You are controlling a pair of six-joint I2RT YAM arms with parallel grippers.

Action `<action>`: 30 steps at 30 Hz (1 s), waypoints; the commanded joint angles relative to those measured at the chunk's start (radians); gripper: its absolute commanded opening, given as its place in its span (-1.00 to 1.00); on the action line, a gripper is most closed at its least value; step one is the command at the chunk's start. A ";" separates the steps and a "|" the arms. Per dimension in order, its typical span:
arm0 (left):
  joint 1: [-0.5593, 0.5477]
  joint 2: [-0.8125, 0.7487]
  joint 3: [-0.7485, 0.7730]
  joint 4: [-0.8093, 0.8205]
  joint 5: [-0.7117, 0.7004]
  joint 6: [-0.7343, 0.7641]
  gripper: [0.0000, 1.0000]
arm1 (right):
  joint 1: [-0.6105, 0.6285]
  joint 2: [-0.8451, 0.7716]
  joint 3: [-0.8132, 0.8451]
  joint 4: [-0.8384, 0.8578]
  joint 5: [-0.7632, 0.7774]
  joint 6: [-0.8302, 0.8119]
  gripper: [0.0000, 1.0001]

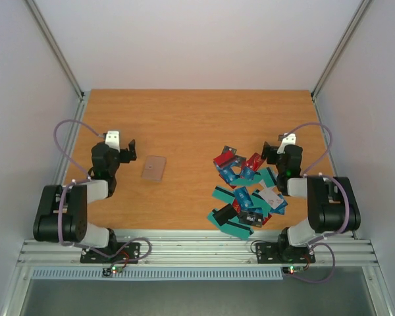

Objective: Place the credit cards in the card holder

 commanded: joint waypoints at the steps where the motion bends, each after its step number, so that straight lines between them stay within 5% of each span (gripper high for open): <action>1: -0.003 -0.113 0.080 -0.168 -0.027 -0.003 0.99 | -0.004 -0.162 0.049 -0.187 0.033 0.014 0.97; 8: -0.003 -0.150 0.400 -0.755 -0.052 -0.090 0.99 | 0.000 -0.378 0.291 -0.588 0.098 0.061 0.97; 12: -0.003 -0.169 0.500 -0.920 -0.034 -0.123 0.99 | 0.000 -0.414 0.492 -0.842 0.137 0.234 0.97; 19: 0.000 -0.201 0.593 -1.186 0.155 -0.201 0.99 | -0.001 -0.268 0.814 -1.417 -0.130 0.304 0.97; 24: -0.004 -0.154 0.615 -1.370 0.347 -0.224 0.82 | 0.004 -0.253 0.825 -1.541 -0.282 0.347 0.97; 30: -0.019 -0.141 0.571 -1.474 0.390 -0.267 0.51 | 0.082 -0.282 0.802 -1.636 -0.336 0.372 0.97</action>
